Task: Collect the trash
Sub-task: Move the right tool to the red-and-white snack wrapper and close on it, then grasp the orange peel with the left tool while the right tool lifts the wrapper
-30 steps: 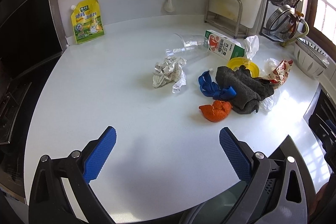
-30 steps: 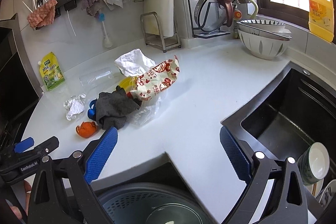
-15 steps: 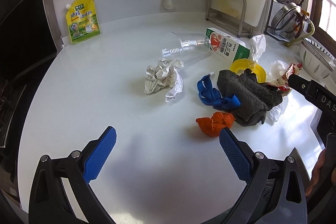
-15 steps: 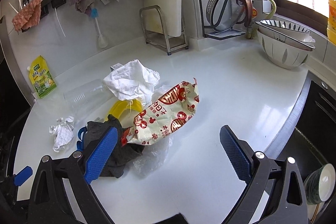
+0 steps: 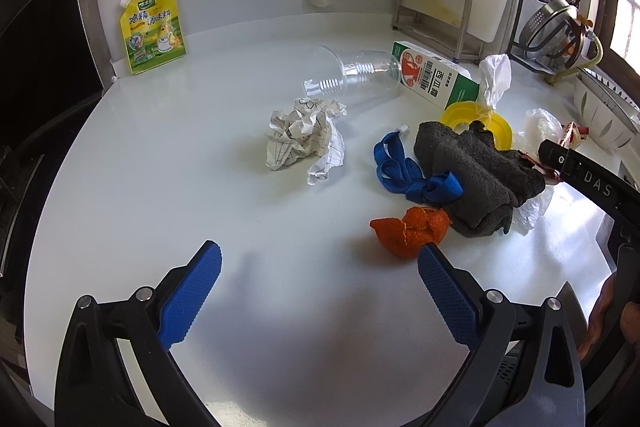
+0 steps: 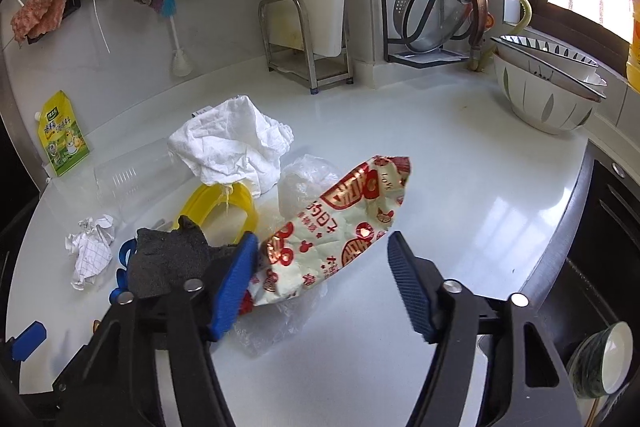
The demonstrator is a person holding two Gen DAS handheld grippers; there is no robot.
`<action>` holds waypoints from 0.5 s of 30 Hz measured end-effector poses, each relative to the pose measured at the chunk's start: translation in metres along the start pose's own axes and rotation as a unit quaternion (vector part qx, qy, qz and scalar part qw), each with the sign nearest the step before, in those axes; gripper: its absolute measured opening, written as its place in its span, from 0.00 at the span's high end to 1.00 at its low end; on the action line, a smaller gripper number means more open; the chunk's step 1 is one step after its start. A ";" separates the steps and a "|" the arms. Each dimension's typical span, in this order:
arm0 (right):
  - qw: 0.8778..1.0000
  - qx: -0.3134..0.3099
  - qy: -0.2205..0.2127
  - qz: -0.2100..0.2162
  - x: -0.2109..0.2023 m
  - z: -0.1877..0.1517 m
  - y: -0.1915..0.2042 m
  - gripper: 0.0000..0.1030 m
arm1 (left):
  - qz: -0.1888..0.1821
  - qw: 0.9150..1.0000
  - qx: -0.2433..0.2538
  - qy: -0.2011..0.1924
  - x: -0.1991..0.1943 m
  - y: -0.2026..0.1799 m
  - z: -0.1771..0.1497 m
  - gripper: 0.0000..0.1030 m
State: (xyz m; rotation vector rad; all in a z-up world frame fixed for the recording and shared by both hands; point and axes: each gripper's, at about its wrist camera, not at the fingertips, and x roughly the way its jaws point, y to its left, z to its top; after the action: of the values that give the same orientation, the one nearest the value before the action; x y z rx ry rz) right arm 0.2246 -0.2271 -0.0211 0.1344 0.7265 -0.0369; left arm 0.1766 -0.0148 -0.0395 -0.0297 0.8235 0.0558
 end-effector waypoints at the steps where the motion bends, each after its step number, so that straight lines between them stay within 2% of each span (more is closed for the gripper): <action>1: 1.000 0.000 0.007 0.007 0.002 -0.001 -0.001 0.51 | -0.001 1.000 0.000 0.001 0.000 0.000 0.000 0.06; 4: 1.000 0.004 0.012 0.019 0.000 -0.006 -0.004 0.62 | -0.001 1.000 0.000 0.001 0.000 -0.001 -0.001 0.06; 10: 0.998 0.026 0.000 0.050 -0.018 -0.016 -0.021 0.64 | -0.004 1.000 0.000 -0.002 -0.003 -0.003 -0.001 0.06; 15: 0.998 0.037 -0.014 0.044 -0.032 -0.022 -0.038 0.64 | -0.012 1.000 0.002 0.001 -0.003 -0.008 -0.004 0.06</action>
State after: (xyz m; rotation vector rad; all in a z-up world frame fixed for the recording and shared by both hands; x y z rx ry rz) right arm 0.1829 -0.2625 -0.0207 0.2361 0.6916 0.0188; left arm 0.1720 -0.0234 -0.0394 -0.0368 0.8250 0.0319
